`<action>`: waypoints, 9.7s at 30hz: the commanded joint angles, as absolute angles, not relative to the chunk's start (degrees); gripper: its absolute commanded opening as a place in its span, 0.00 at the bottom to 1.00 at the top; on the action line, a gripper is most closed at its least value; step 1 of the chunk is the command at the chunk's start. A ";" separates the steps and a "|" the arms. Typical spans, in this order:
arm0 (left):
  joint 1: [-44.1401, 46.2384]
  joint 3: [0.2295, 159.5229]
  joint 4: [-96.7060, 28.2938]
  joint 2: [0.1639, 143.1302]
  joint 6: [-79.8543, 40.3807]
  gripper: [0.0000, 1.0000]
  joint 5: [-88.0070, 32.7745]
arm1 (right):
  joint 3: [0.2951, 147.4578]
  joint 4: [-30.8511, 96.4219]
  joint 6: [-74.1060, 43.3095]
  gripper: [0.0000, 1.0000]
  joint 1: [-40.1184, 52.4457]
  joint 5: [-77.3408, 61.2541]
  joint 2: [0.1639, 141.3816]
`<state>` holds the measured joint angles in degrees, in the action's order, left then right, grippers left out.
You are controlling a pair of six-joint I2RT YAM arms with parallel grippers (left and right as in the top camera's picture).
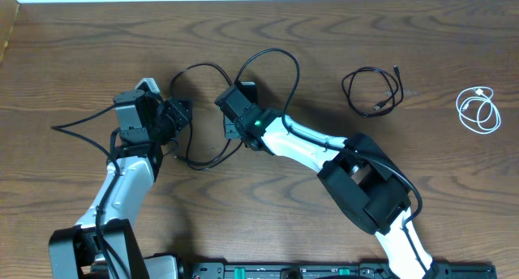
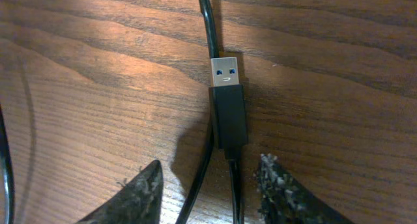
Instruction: Untangle cables
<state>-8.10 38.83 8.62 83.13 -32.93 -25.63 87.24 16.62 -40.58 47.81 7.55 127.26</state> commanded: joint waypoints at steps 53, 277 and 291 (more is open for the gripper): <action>-8.34 39.88 8.73 83.11 -31.99 0.31 -26.35 | 101.23 38.96 -5.61 0.01 42.41 3.05 127.28; -8.34 39.88 8.67 83.11 -31.94 0.79 -24.40 | 80.82 38.76 -41.76 0.35 45.80 -1.72 120.36; -8.34 39.88 8.67 83.11 -31.97 0.79 -24.40 | 80.82 38.04 -41.74 0.18 45.80 -1.72 120.36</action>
<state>-8.10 38.83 8.60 83.13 -32.60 -25.15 81.23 38.02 -41.58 45.23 -1.80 119.15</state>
